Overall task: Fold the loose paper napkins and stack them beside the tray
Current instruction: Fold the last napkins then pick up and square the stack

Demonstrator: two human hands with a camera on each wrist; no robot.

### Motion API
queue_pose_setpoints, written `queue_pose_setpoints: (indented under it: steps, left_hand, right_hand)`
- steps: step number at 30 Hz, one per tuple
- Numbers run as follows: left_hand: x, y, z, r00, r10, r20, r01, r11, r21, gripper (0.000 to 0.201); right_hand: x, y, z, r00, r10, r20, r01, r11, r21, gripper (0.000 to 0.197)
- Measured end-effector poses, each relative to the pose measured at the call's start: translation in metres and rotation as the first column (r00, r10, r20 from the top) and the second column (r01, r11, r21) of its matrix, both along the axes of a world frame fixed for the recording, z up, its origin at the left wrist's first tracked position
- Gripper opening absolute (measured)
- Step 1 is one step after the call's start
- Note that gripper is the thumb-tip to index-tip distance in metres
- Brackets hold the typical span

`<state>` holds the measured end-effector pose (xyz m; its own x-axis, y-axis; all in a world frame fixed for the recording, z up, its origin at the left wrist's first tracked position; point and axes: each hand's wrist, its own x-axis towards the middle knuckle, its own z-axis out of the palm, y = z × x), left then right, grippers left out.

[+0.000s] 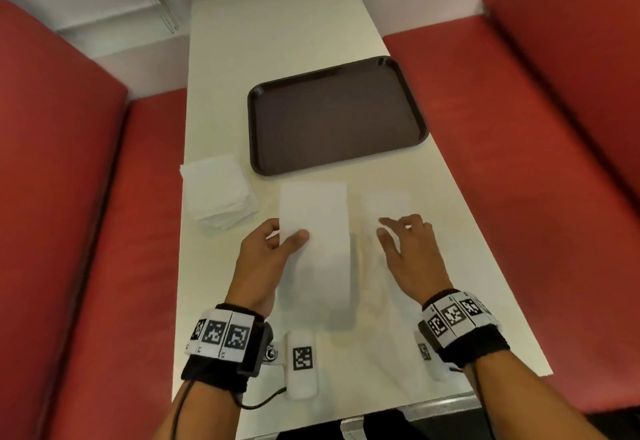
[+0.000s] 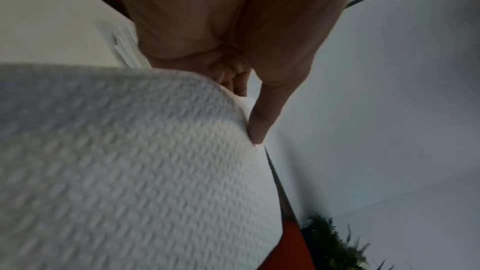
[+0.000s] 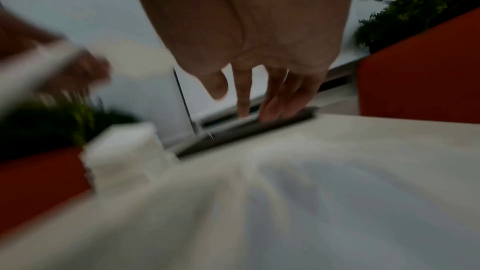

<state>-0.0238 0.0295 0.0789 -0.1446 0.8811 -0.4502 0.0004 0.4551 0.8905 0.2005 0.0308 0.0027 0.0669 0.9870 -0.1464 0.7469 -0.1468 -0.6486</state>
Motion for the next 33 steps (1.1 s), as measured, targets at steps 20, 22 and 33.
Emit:
queue_pose_setpoints:
  steps: [20, 22, 33]
  left_hand:
    - [-0.116, 0.027, 0.029, 0.99, -0.139, -0.031, 0.142, 0.945, 0.294, 0.027]
    - [-0.13, 0.034, 0.026, 0.994, -0.087, 0.062, 0.069, 0.965, 0.253, 0.021]
    - [-0.187, 0.087, -0.006, 0.972, 0.195, -0.128, -0.158, 0.955, 0.252, 0.02]
  right_hand:
    - [-0.133, 0.037, 0.089, 0.514, 0.015, -0.858, -0.035, 0.999, -0.003, 0.034]
    - [-0.151, 0.046, 0.087, 0.628, 0.039, -0.777, -0.014, 0.999, 0.039, 0.019]
    - [-0.226, 0.097, 0.064, 0.643, -0.143, -0.752, 0.098, 0.99, -0.104, 0.042]
